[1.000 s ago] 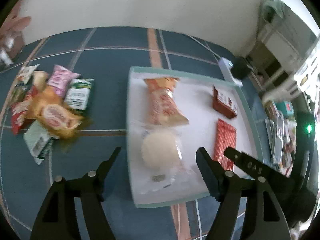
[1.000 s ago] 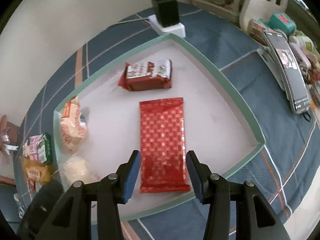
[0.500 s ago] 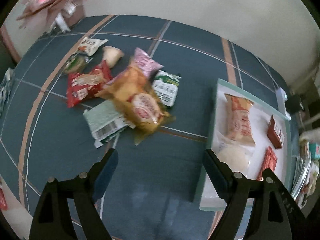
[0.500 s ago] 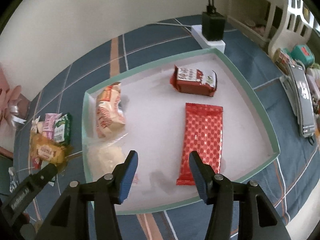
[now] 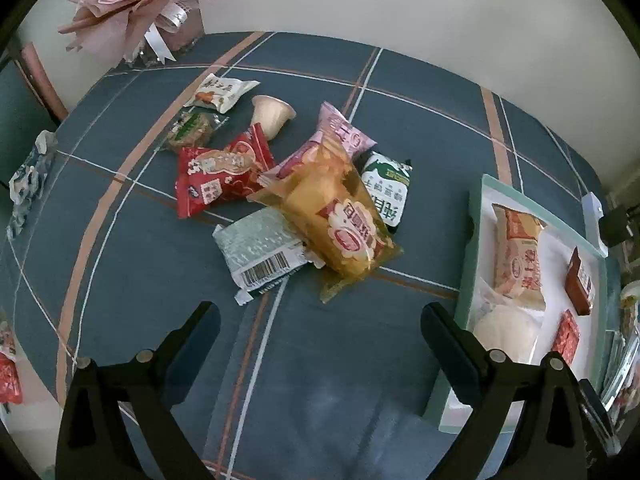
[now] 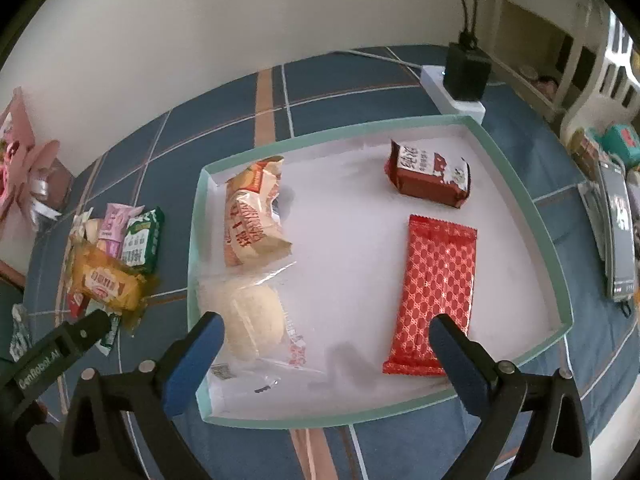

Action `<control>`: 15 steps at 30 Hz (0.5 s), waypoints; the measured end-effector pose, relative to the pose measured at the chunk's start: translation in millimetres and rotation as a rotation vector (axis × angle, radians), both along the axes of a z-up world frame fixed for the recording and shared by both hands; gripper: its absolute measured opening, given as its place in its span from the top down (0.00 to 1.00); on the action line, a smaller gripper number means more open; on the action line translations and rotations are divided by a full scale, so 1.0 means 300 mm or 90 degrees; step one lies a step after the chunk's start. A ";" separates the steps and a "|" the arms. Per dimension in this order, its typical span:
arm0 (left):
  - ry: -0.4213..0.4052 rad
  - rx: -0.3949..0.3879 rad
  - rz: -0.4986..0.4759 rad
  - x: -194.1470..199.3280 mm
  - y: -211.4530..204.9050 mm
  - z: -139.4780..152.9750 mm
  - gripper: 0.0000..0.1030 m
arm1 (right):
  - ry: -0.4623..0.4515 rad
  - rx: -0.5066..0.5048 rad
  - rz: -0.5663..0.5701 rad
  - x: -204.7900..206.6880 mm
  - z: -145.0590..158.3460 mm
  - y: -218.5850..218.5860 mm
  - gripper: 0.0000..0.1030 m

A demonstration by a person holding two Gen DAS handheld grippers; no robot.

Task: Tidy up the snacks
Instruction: 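Move both tools back toward the remaining snack pile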

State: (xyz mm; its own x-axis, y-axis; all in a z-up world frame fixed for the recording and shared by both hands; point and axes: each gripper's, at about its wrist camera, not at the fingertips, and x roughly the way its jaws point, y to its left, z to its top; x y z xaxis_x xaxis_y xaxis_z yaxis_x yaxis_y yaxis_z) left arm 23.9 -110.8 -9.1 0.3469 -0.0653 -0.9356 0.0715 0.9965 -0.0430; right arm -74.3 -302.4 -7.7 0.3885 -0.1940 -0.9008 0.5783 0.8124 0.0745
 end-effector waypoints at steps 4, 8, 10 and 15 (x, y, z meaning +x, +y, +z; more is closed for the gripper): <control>-0.002 -0.010 0.006 0.005 0.015 0.005 0.03 | 0.001 -0.013 0.005 0.004 -0.001 0.015 0.00; -0.027 0.012 -0.005 0.011 0.027 0.025 0.03 | -0.015 -0.019 0.016 0.006 0.005 0.033 0.00; -0.039 0.021 -0.013 0.019 0.040 0.038 0.03 | -0.026 -0.019 0.013 0.006 0.012 0.036 0.00; -0.057 0.042 -0.024 0.056 0.091 0.054 0.03 | -0.082 0.016 0.005 -0.001 0.034 0.036 0.00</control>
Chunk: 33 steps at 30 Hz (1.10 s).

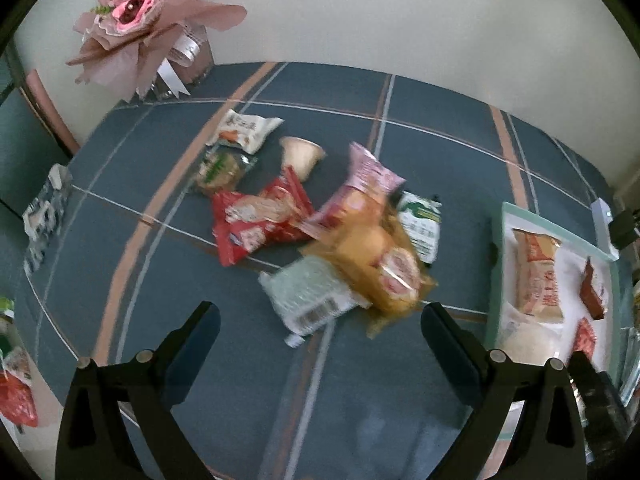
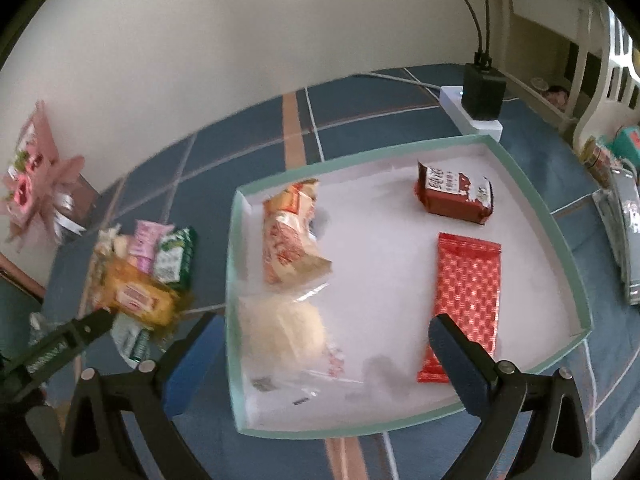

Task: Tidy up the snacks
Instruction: 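Move both tools back toward the remaining snack pile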

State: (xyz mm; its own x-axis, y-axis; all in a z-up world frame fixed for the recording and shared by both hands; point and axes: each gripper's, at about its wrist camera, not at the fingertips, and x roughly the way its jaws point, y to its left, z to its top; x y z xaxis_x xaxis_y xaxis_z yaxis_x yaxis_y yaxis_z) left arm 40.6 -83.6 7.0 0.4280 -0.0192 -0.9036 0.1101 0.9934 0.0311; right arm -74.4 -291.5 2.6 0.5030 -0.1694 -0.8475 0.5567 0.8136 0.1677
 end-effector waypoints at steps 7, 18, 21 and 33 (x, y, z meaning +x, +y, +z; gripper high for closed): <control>-0.002 0.009 0.016 0.056 0.098 0.005 0.03 | 0.000 -0.007 0.006 0.019 0.006 0.023 0.00; 0.027 -0.054 0.090 0.145 0.250 -0.029 0.03 | -0.005 -0.037 0.075 0.123 0.047 0.142 0.00; 0.036 -0.063 0.121 0.161 0.296 -0.044 0.03 | -0.003 -0.030 0.102 0.170 0.046 0.190 0.00; 0.072 -0.074 0.155 0.199 0.348 -0.108 0.03 | 0.056 -0.033 0.213 0.357 -0.062 0.388 0.00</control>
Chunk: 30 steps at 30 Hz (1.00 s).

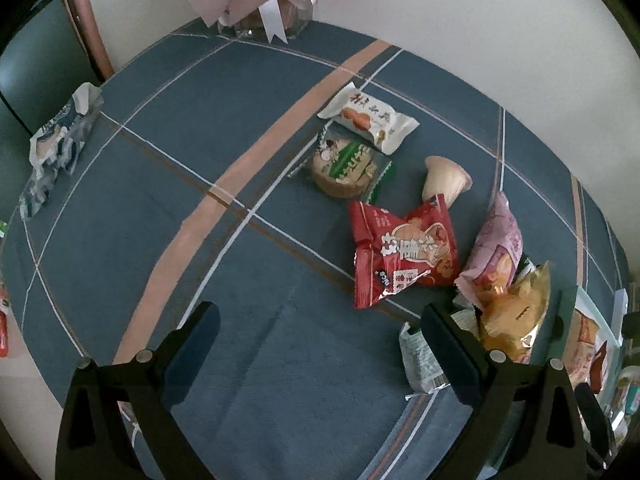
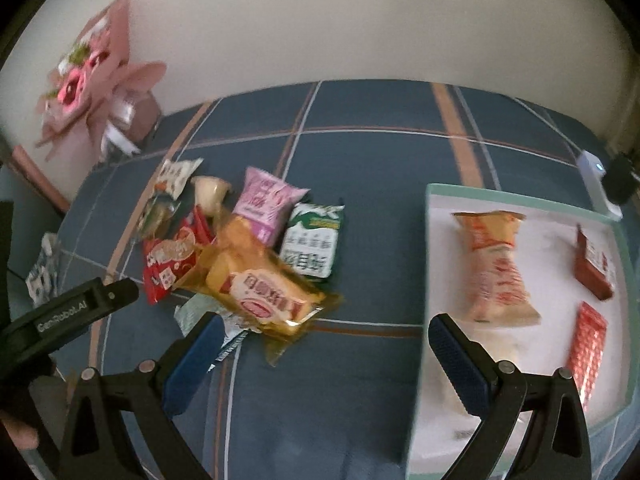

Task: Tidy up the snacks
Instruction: 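Move both tools back toward the remaining snack pile, then grasp pale green biscuit pack with left tool while right tool grasps yellow bread bag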

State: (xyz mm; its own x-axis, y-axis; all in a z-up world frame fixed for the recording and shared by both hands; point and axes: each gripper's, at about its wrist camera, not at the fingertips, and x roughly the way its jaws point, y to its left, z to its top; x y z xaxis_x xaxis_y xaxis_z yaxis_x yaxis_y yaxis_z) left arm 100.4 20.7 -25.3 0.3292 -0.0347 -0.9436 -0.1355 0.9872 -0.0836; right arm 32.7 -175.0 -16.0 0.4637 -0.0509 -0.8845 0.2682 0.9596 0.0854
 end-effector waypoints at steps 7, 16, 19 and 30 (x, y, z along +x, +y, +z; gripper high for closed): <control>0.008 -0.006 0.009 0.014 0.002 -0.014 0.03 | 0.019 -0.012 0.047 0.066 -0.059 0.050 0.00; 0.019 -0.019 0.039 0.032 0.025 -0.035 0.03 | 0.034 -0.038 0.084 0.153 -0.114 0.087 0.00; 0.027 -0.034 0.042 0.037 0.024 -0.047 0.03 | 0.034 -0.031 0.079 0.173 -0.124 0.080 0.00; 0.042 -0.052 0.019 0.047 -0.017 -0.078 0.03 | 0.049 0.028 0.013 0.141 -0.170 0.004 0.09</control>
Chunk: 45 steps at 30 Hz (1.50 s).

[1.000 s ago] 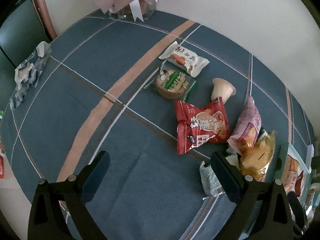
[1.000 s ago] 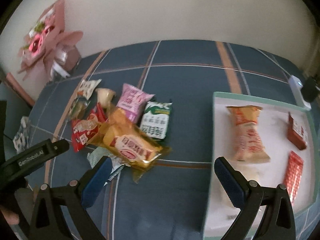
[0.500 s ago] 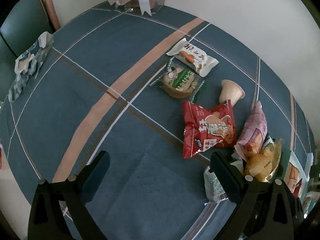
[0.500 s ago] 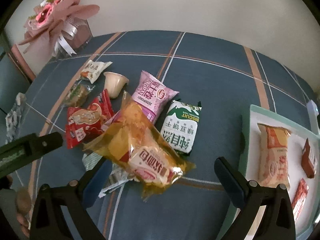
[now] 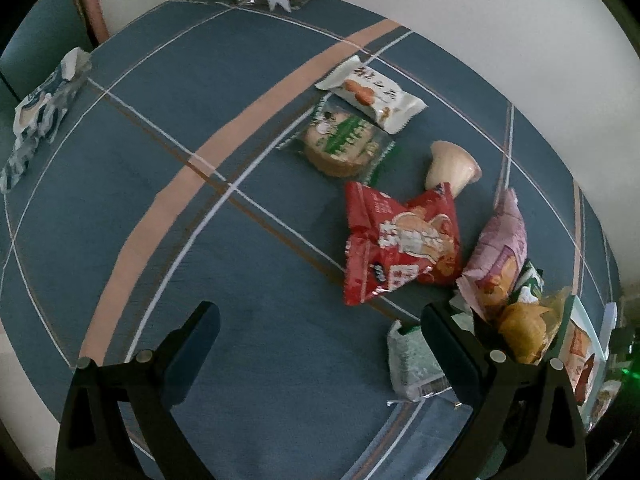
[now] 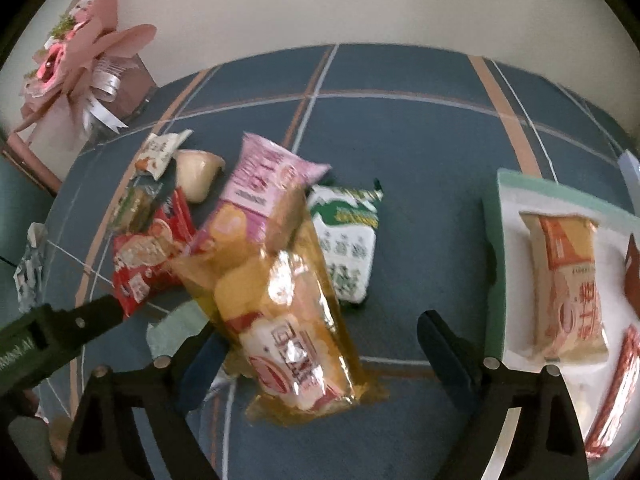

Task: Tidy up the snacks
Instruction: 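Grasp pale green biscuit pack with left tool while right tool grasps yellow bread bag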

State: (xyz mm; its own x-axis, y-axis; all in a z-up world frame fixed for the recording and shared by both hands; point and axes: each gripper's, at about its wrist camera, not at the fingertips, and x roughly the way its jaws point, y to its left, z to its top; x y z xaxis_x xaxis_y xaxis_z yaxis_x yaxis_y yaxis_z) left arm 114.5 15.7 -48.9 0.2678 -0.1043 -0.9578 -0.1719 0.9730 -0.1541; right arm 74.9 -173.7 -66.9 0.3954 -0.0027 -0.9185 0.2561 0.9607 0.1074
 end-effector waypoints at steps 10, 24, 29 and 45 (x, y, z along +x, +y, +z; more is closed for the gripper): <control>0.004 -0.080 -0.075 0.004 -0.147 -0.018 0.03 | 0.013 0.012 -0.042 -0.042 0.002 -0.053 0.16; 0.040 -0.028 -0.116 0.032 -0.267 -0.116 0.03 | 0.032 0.002 -0.027 -0.065 -0.016 -0.030 0.26; 0.052 -0.004 -0.093 0.035 -0.224 -0.123 0.03 | 0.030 0.011 -0.035 -0.070 -0.010 -0.036 0.32; 0.045 0.000 -0.134 -0.023 -0.319 -0.090 0.32 | 0.036 0.024 -0.052 -0.099 -0.010 -0.029 0.50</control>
